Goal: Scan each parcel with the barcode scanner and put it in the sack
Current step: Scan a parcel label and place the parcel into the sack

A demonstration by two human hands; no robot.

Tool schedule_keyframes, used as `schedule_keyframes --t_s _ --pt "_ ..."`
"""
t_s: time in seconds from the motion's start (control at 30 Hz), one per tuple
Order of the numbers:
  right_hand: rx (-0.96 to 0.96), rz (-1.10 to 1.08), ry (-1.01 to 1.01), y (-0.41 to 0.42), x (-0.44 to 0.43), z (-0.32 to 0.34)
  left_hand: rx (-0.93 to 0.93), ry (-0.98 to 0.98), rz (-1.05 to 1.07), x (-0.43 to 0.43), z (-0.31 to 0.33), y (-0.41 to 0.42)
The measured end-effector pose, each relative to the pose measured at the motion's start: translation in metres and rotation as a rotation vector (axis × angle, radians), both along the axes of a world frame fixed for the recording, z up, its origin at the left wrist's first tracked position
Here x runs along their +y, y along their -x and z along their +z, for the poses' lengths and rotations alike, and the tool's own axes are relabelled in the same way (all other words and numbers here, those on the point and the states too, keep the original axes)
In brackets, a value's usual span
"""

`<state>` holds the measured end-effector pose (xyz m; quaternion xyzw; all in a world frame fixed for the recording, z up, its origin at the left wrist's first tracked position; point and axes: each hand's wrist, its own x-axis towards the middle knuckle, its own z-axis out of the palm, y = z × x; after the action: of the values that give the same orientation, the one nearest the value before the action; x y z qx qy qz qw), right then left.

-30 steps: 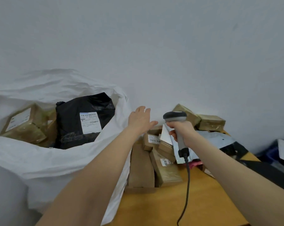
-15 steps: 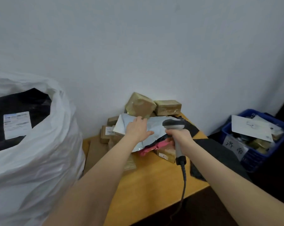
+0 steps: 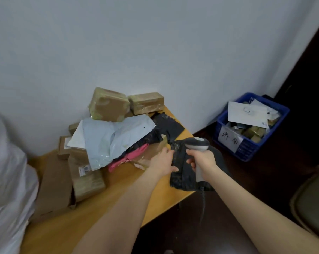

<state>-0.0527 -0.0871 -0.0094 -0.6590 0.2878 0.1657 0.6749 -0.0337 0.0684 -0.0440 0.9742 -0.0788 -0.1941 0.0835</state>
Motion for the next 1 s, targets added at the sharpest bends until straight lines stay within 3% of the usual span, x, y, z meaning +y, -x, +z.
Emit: schedule_keyframes --t_s 0.17,0.4,0.53,0.77,1.0 --pt "0.035 -0.089 0.013 -0.024 -0.028 -0.028 0.146 0.064 -0.151 -0.037 -0.052 -0.019" --pt "0.071 -0.171 0.040 -0.053 -0.057 -0.051 0.291 -0.025 -0.305 -0.067 -0.127 -0.026" --pt "0.106 -0.190 0.016 -0.062 -0.062 -0.062 0.193 -0.102 -0.283 -0.072 -0.148 -0.023" --pt "0.085 -0.145 -0.029 -0.069 -0.069 -0.061 0.010 -0.065 -0.146 -0.084 -0.125 -0.044" --pt "-0.113 -0.086 -0.135 -0.077 -0.087 -0.016 -0.074 0.350 0.421 -0.087 -0.035 -0.096"
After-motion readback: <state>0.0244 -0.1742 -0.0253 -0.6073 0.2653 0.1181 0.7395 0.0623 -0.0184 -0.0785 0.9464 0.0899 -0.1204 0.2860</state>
